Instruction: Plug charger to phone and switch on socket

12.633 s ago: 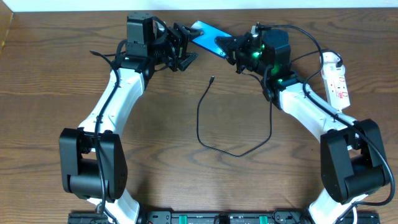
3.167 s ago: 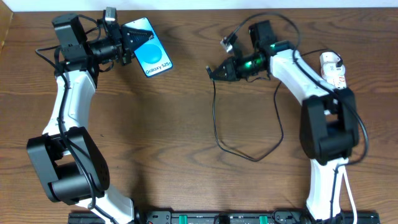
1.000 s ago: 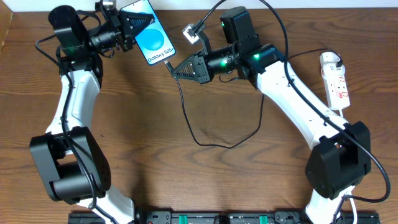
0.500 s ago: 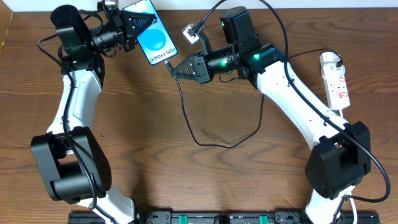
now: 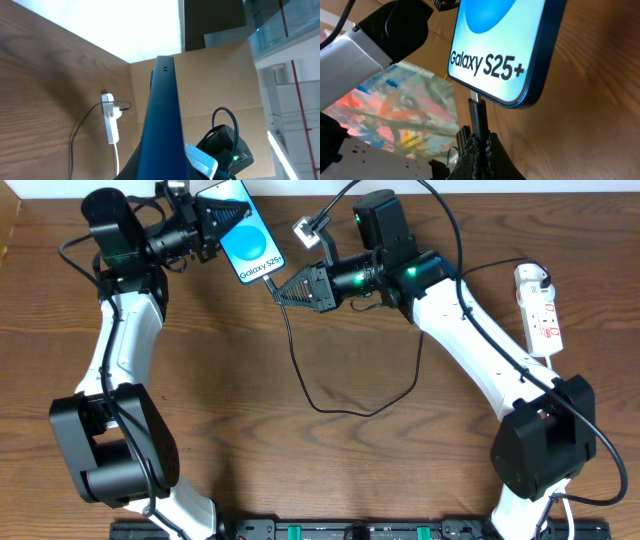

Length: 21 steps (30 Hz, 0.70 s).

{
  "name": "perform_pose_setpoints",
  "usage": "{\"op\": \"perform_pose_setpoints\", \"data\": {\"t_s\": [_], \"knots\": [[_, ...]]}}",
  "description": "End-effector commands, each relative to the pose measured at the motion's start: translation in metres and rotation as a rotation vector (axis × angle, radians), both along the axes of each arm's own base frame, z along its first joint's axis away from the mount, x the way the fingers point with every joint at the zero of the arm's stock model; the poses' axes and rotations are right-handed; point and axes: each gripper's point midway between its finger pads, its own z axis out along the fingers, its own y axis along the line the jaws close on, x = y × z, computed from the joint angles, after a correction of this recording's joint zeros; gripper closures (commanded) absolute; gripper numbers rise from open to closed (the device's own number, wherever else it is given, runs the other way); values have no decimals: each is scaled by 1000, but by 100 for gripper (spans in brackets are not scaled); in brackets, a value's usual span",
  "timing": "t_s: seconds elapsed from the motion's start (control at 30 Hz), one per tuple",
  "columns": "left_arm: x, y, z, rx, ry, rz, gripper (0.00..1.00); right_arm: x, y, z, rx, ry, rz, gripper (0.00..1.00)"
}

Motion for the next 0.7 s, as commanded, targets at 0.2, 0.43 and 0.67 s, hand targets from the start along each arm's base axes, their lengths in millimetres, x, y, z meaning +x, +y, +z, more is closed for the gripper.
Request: {"op": "perform_pose_setpoints", "data": {"t_s": [0.2,0.43,0.67], "knots": [[-9,-5,8,35,-93,-46,92,6,2,7,-12,19,-65,99],[-10,-6,7,35,-90,-55,93,9,3,11,-1,8,-77,99],[-11,-9,1,19,-27,-60,93,13,3,10,-5,-3,-92,99]]}}
